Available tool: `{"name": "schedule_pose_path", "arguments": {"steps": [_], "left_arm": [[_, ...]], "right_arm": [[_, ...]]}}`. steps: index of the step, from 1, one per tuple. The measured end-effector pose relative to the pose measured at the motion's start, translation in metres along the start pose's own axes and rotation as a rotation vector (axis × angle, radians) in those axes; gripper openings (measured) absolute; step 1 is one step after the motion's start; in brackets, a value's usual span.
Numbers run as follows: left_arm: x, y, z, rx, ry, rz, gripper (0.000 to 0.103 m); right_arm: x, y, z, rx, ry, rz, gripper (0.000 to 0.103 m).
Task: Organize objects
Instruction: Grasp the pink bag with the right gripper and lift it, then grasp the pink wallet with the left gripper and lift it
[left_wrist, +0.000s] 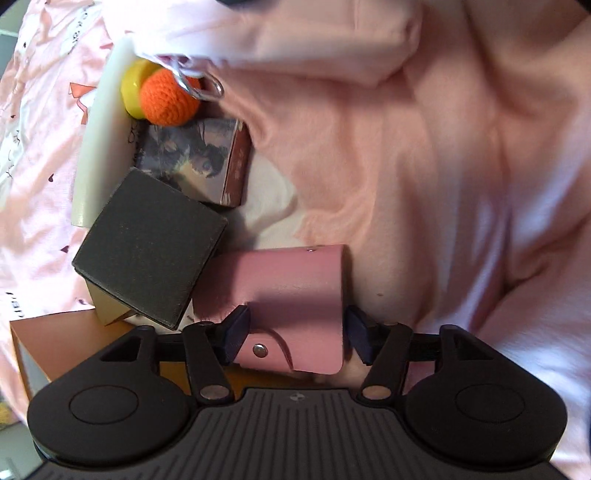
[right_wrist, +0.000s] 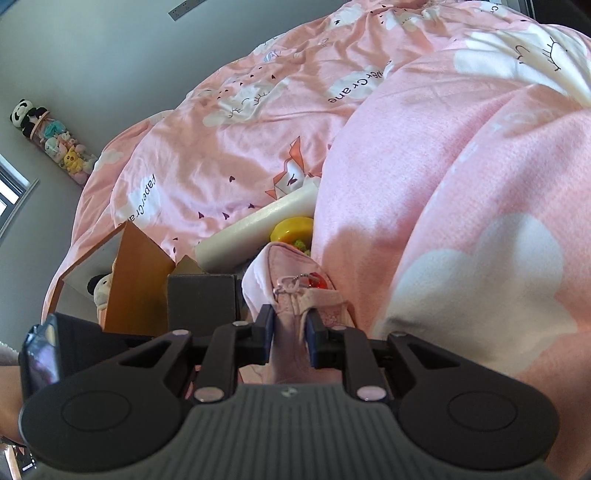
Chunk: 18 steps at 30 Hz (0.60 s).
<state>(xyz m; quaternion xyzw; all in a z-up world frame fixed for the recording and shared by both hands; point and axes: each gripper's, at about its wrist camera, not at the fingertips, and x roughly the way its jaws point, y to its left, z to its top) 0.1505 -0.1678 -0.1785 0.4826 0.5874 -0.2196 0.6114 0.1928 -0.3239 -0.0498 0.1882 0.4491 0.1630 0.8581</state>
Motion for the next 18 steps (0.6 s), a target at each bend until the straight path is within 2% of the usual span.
{"name": "schedule_pose_path", "arguments": {"steps": [3,6,11,13,15,18], "left_arm": [[-0.001,0.003,0.001,-0.023,0.006,-0.015,0.061],[-0.015,0.012,-0.008,-0.085,-0.046,-0.061,0.035],[-0.044,0.039,-0.039,-0.29,-0.225,-0.137,0.014],[-0.055,0.049,-0.051,-0.387,-0.279,-0.181,0.0],[-0.07,0.058,-0.056,-0.467,-0.343,-0.216,0.0],[-0.087,0.062,-0.058,-0.516,-0.414,-0.21,0.0]], "right_arm": [[-0.001,0.0,-0.001,0.001,-0.002,-0.001,0.02],[-0.002,0.001,0.0,-0.006,-0.002,-0.003,0.02],[-0.005,0.008,-0.001,-0.027,-0.003,0.006,0.02],[-0.008,0.013,-0.002,-0.045,-0.003,0.012,0.02],[-0.012,0.019,-0.004,-0.057,-0.003,0.023,0.019],[-0.019,0.025,-0.005,-0.06,0.002,0.043,0.019]]}}
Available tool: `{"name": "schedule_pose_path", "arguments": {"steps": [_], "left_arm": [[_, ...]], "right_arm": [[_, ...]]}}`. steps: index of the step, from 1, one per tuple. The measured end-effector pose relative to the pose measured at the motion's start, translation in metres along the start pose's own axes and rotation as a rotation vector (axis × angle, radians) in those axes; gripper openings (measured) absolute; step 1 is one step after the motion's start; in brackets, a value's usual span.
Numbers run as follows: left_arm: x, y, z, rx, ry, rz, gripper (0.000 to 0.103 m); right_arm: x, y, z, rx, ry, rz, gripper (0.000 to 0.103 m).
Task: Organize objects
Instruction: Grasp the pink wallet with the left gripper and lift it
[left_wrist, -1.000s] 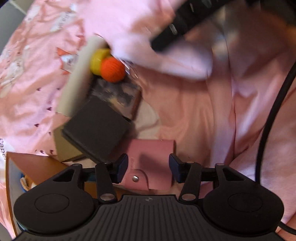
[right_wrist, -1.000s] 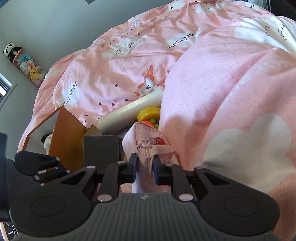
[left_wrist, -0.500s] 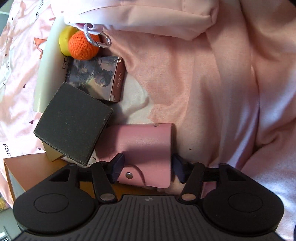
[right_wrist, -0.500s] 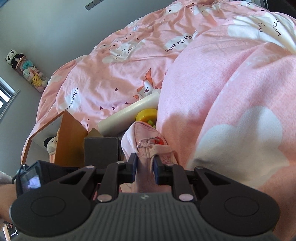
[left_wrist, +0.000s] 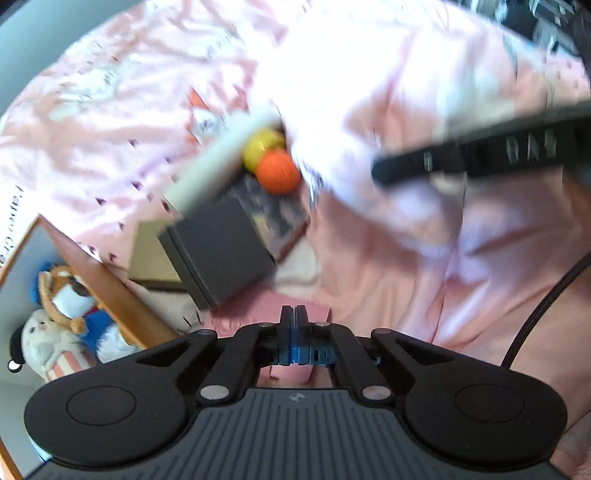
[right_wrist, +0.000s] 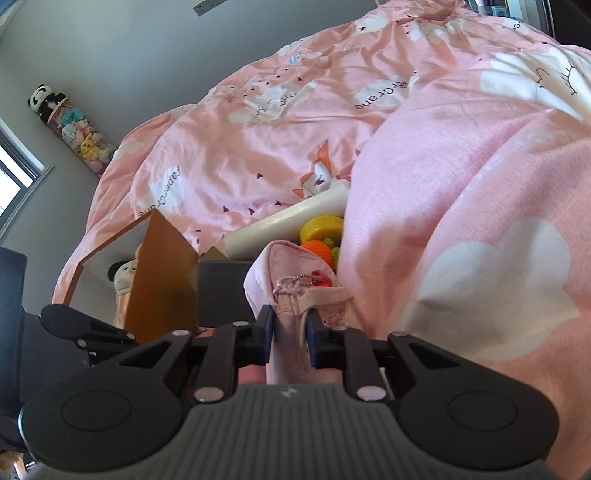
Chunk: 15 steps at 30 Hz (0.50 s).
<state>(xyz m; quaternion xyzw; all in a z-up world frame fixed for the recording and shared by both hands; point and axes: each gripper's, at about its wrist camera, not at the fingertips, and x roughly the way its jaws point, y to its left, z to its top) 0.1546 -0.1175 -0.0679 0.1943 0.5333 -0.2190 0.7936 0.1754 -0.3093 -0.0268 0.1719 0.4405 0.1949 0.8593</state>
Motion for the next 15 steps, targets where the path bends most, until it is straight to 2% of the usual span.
{"name": "schedule_pose_path", "arguments": {"steps": [1,3,5,8,9,12,13,15], "left_arm": [[-0.002,-0.002,0.001,0.009,-0.001,-0.003,0.0],[0.002,-0.006,0.005,0.049,0.047,-0.024,0.0],[0.009,-0.013,0.005,0.116,0.093,-0.01,0.005],[0.025,-0.025,-0.001,0.222,0.152,0.019,0.026],[0.033,-0.03,0.0,0.254,0.173,0.031,0.038],[0.053,-0.046,0.002,0.36,0.215,0.098,0.048],[0.058,-0.051,0.004,0.391,0.233,0.115,0.054],[0.07,-0.057,0.003,0.426,0.281,0.13,0.059]], "right_arm": [[-0.002,0.002,0.0,0.002,0.004,0.006,0.019],[-0.005,0.004,-0.002,0.004,0.012,0.01,0.019],[-0.006,0.007,-0.004,-0.005,0.02,0.007,0.019],[0.0,0.002,-0.007,0.014,0.037,-0.004,0.02],[0.003,-0.003,-0.008,0.026,0.044,-0.012,0.02],[0.011,-0.018,-0.01,0.075,0.042,-0.04,0.02],[0.012,-0.022,-0.009,0.093,0.035,-0.04,0.02],[0.01,-0.026,-0.007,0.104,0.013,-0.059,0.02]]}}
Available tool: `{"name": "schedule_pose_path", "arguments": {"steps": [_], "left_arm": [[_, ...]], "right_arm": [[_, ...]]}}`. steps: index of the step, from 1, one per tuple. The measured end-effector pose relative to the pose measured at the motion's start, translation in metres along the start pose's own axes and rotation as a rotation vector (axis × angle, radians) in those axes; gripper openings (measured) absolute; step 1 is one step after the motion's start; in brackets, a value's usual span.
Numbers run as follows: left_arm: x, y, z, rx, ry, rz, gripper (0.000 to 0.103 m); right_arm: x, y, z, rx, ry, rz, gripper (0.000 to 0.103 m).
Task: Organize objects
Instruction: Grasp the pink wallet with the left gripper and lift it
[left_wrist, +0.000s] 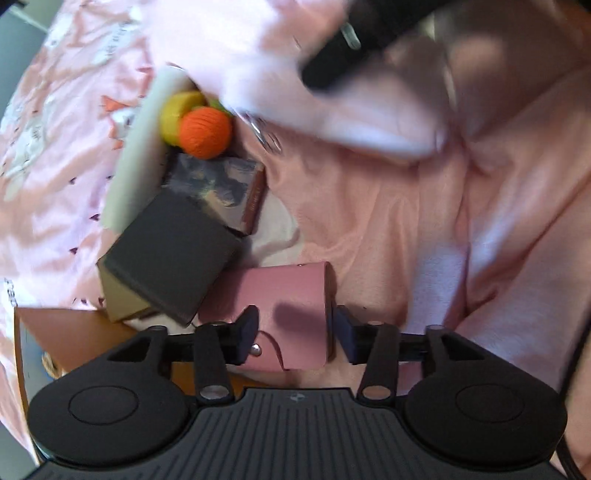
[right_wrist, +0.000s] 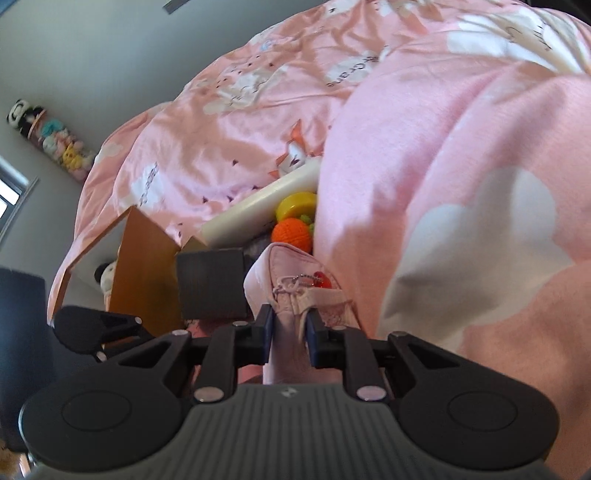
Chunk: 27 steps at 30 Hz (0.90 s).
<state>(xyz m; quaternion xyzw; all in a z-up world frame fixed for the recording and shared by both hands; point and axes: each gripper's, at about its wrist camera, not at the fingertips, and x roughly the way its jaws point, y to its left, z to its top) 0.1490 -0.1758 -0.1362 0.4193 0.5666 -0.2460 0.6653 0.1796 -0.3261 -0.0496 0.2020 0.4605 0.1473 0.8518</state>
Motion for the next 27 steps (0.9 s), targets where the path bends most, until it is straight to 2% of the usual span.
{"name": "schedule_pose_path", "arguments": {"steps": [5,7,10,12,14,20,22,27], "left_arm": [[0.027,-0.008,0.014,0.029,0.109,0.031,0.06],[0.036,-0.014,0.018,0.069,0.146,0.084,0.07],[0.046,-0.018,0.024,0.091,0.192,0.119,0.079],[0.049,-0.017,0.025,0.084,0.208,0.123,0.078],[0.047,-0.015,0.023,0.072,0.203,0.111,0.073],[0.033,-0.003,0.003,0.004,0.148,0.091,0.047],[0.025,0.004,-0.003,-0.028,0.13,0.086,0.033],[0.003,0.014,-0.02,-0.065,0.06,0.11,0.033]], "right_arm": [[-0.001,-0.011,0.004,0.037,-0.015,0.018,0.02],[-0.001,-0.016,0.004,0.061,-0.031,0.01,0.02],[0.0,-0.023,0.006,0.088,-0.044,0.0,0.02],[-0.001,-0.024,0.006,0.085,-0.044,0.004,0.02],[-0.003,-0.023,0.005,0.078,-0.046,0.004,0.02],[-0.004,-0.023,0.004,0.071,-0.05,0.006,0.02],[-0.005,-0.022,0.004,0.062,-0.051,0.005,0.02],[-0.006,-0.02,0.003,0.053,-0.052,0.003,0.02]]}}
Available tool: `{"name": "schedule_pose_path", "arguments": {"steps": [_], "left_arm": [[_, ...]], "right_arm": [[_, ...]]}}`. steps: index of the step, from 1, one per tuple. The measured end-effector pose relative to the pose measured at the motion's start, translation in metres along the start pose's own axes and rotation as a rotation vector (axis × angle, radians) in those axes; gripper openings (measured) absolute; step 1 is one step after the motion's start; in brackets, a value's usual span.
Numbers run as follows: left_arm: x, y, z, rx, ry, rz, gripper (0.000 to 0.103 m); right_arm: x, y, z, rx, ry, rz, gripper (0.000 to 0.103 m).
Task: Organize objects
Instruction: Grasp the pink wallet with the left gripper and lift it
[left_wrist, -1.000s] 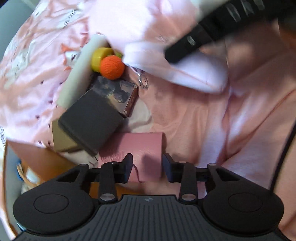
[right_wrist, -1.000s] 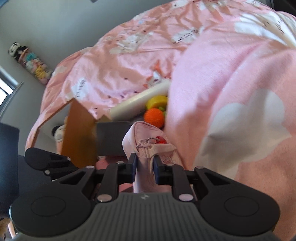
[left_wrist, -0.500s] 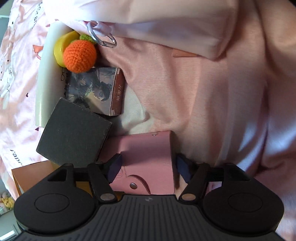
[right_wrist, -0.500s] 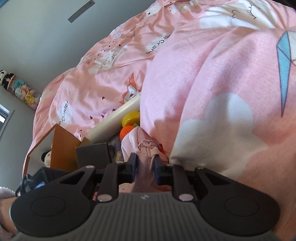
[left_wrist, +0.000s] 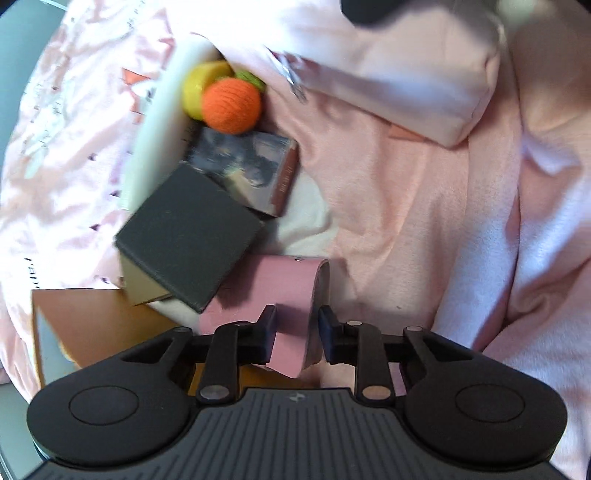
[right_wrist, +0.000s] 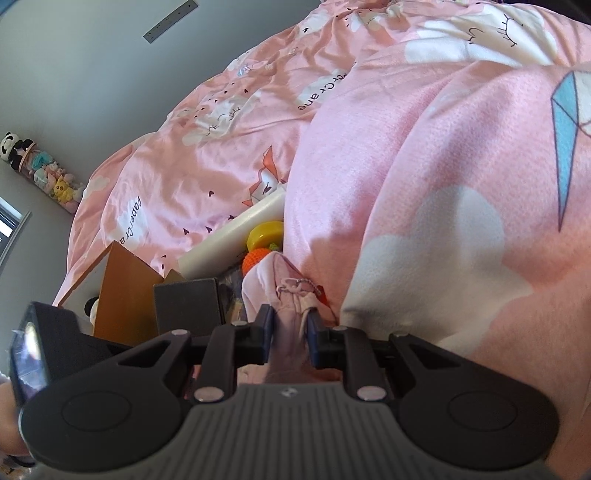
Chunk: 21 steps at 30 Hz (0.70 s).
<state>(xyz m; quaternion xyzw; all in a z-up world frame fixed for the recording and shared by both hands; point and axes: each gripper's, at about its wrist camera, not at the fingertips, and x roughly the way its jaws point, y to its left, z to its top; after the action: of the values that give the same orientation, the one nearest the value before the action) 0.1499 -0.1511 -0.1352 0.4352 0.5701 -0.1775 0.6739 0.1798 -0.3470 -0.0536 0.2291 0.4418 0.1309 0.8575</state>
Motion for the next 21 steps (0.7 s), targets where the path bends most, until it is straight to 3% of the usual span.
{"name": "schedule_pose_path", "arguments": {"steps": [4,6,8,12,16,21], "left_arm": [[-0.016,0.001,-0.013,-0.039,-0.087,0.075,0.031],[-0.026,0.0,-0.012,-0.067,-0.149,0.144,0.02],[-0.031,-0.007,-0.005,-0.105,-0.195,0.186,0.017],[-0.045,0.016,-0.004,-0.208,-0.235,0.136,0.014],[-0.044,0.041,-0.014,-0.272,-0.276,0.147,0.014],[-0.037,0.076,-0.017,-0.367,-0.302,0.036,0.013]], "right_arm": [[-0.001,0.002,-0.001,-0.006,-0.002,-0.004,0.02],[-0.002,0.003,-0.001,-0.009,-0.004,-0.006,0.02],[-0.001,0.004,-0.002,-0.007,0.001,0.002,0.02],[0.0,0.005,-0.002,0.051,0.051,0.136,0.017],[0.004,0.016,-0.008,0.064,0.081,0.235,0.017],[0.031,0.02,-0.015,0.051,0.103,0.153,0.017]]}}
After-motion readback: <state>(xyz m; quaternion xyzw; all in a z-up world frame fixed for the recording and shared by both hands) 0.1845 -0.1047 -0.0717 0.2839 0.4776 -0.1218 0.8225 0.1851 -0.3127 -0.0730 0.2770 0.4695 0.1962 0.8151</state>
